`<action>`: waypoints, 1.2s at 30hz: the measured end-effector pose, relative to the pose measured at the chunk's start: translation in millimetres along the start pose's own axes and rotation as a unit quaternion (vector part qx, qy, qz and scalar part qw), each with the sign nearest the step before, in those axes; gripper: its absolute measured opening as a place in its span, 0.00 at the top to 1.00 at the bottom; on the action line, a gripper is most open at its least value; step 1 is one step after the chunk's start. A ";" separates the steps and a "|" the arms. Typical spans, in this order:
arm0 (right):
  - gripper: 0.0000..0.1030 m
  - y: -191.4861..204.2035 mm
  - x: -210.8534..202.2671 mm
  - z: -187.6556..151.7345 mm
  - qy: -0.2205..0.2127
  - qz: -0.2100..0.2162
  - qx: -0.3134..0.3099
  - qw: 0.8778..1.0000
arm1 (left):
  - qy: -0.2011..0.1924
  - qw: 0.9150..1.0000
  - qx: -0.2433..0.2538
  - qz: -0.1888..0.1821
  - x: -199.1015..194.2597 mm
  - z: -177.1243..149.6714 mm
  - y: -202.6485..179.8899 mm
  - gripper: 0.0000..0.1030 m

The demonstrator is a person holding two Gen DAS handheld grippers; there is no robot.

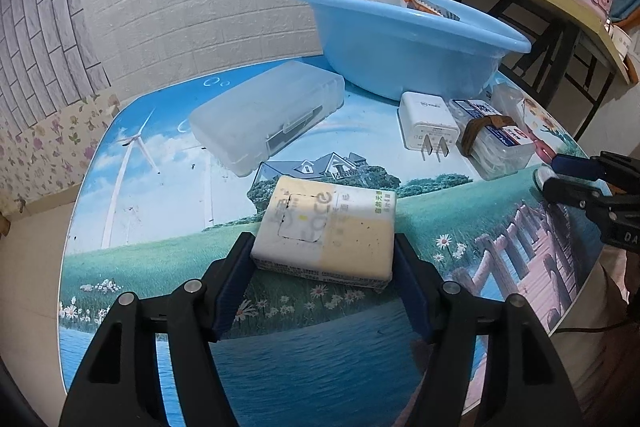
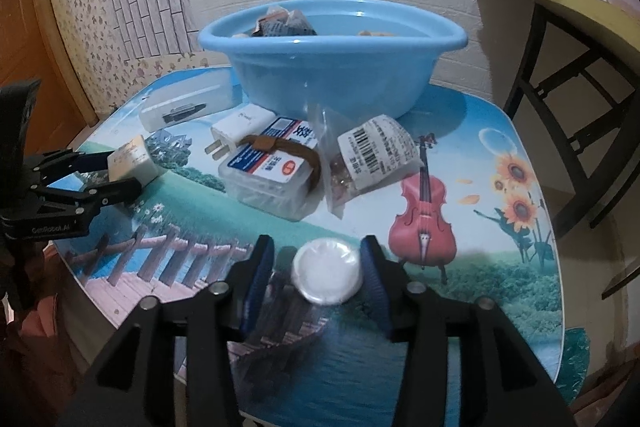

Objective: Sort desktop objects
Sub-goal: 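Grasp the white round lid with the right gripper while the left gripper grasps the Face tissue pack, then lift the lid and tissue pack and carry both over the blue basin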

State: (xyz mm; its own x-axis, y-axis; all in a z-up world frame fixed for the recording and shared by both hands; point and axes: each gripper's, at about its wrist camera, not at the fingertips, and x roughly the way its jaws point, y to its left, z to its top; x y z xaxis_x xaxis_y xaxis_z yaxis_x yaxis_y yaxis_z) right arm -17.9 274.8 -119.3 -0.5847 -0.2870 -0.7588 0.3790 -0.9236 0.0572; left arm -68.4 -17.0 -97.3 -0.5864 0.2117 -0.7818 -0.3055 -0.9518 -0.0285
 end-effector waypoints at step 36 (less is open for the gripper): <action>0.64 -8.2 -44.2 37.3 -0.095 0.019 0.003 0.995 | -0.059 0.997 -0.043 -0.040 -44.6 31.9 0.0 0.37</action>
State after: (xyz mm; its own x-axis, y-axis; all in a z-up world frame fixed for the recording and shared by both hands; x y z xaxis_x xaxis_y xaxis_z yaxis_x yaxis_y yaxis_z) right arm -21.9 285.5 -62.0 -0.6952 -0.3646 -0.6195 0.4000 -0.9123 0.0880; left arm -66.2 -19.4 -42.6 -0.6482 0.3070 -0.6968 -0.2919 -0.9454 -0.1450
